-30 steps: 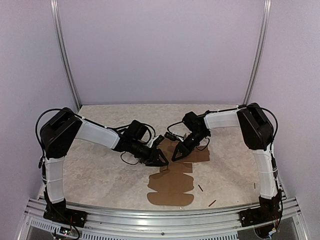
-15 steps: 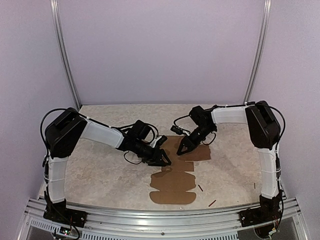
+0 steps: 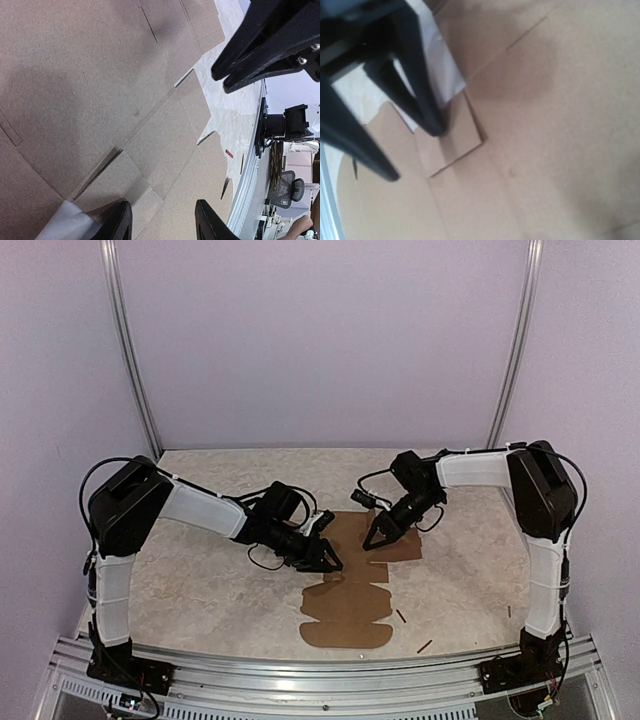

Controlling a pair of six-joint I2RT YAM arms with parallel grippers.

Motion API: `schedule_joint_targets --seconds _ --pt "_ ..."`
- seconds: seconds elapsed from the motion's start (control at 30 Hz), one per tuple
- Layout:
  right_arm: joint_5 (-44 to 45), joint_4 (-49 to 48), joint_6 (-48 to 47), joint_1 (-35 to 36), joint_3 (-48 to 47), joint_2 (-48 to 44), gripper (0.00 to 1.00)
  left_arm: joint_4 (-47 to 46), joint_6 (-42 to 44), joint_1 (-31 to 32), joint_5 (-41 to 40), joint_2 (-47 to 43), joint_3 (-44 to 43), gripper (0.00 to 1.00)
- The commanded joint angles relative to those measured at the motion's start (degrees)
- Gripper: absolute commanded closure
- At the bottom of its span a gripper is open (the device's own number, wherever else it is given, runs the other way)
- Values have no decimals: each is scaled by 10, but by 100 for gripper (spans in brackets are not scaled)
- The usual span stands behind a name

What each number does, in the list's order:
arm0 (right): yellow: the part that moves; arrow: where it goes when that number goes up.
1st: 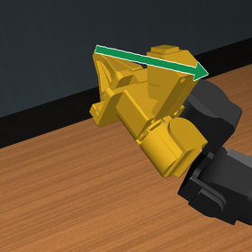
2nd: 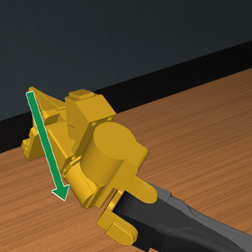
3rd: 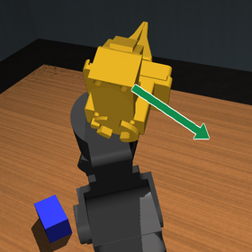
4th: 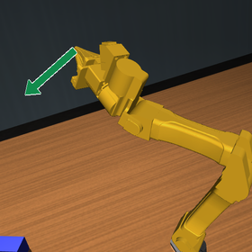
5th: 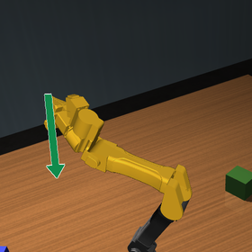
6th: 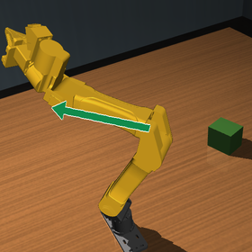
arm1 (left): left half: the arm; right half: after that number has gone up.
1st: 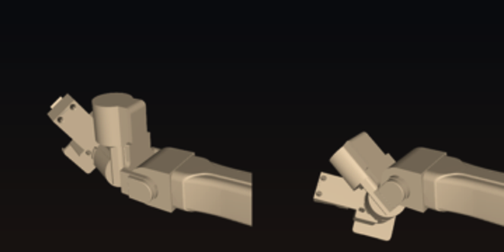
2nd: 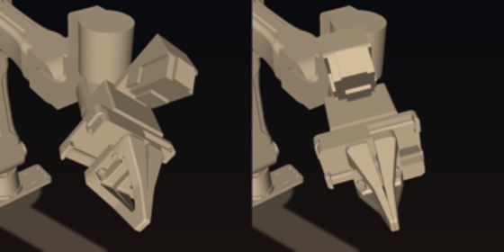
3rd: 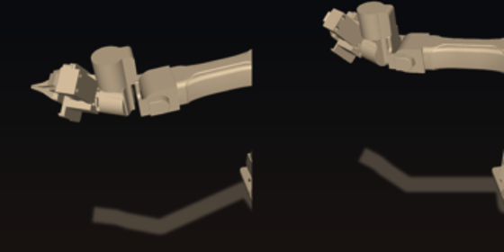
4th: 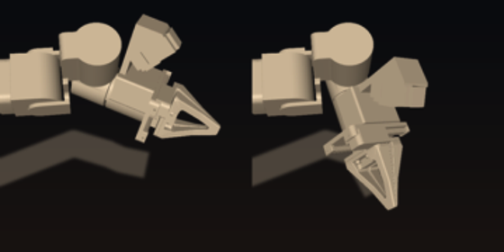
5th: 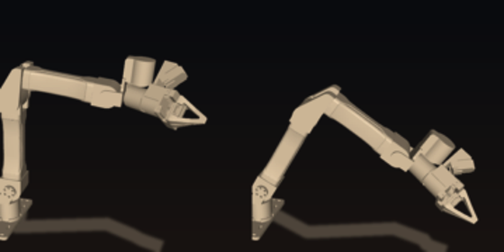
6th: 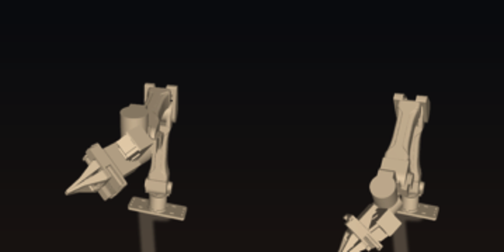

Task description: Fold the paper box

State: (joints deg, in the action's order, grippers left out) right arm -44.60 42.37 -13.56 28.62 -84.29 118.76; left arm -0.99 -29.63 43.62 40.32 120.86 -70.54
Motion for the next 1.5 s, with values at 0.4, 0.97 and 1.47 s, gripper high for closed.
schedule_joint_targets --seconds 0.4,0.97,1.47 --pt "49 2 23 -10 164 -96 53 94 7 11 -101 -1 -5 61" --pt "78 -9 23 -10 -11 61 90 114 19 14 -108 -2 -20 89" --pt "121 -15 22 -8 -120 141 92 216 106 31 -218 13 -78 95"
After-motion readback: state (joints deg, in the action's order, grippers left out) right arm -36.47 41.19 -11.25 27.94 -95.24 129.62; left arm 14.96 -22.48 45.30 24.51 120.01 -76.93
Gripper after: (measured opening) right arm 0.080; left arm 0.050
